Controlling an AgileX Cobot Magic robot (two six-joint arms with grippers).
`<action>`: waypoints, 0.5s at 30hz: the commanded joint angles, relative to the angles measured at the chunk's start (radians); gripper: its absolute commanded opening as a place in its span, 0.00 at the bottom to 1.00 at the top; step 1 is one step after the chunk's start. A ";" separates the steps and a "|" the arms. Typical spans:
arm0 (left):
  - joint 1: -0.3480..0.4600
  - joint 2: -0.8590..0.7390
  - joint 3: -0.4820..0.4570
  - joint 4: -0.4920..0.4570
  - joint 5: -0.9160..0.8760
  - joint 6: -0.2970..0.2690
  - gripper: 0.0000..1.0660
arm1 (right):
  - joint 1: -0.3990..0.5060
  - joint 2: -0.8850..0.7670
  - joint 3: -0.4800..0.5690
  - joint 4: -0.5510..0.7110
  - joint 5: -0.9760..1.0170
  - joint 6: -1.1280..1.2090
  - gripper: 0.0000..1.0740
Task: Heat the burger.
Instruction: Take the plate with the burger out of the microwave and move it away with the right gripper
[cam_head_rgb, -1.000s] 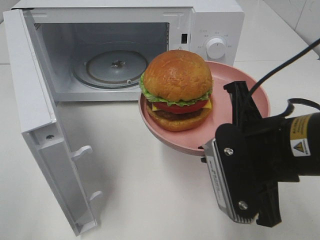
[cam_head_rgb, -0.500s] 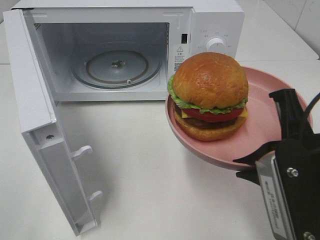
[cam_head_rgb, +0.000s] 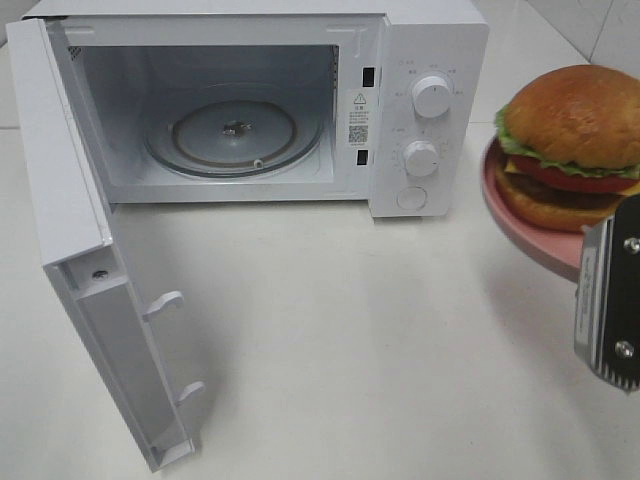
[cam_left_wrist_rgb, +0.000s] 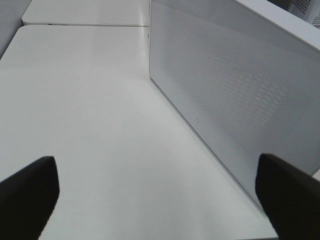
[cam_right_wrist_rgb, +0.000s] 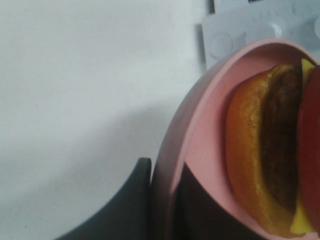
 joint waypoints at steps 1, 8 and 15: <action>0.003 -0.016 0.003 -0.007 -0.005 0.000 0.94 | 0.001 -0.015 -0.009 -0.141 0.030 0.169 0.00; 0.003 -0.016 0.003 -0.007 -0.005 0.000 0.94 | 0.001 -0.015 -0.009 -0.182 0.133 0.408 0.00; 0.003 -0.016 0.003 -0.007 -0.005 0.000 0.94 | 0.001 -0.002 -0.009 -0.243 0.222 0.567 0.00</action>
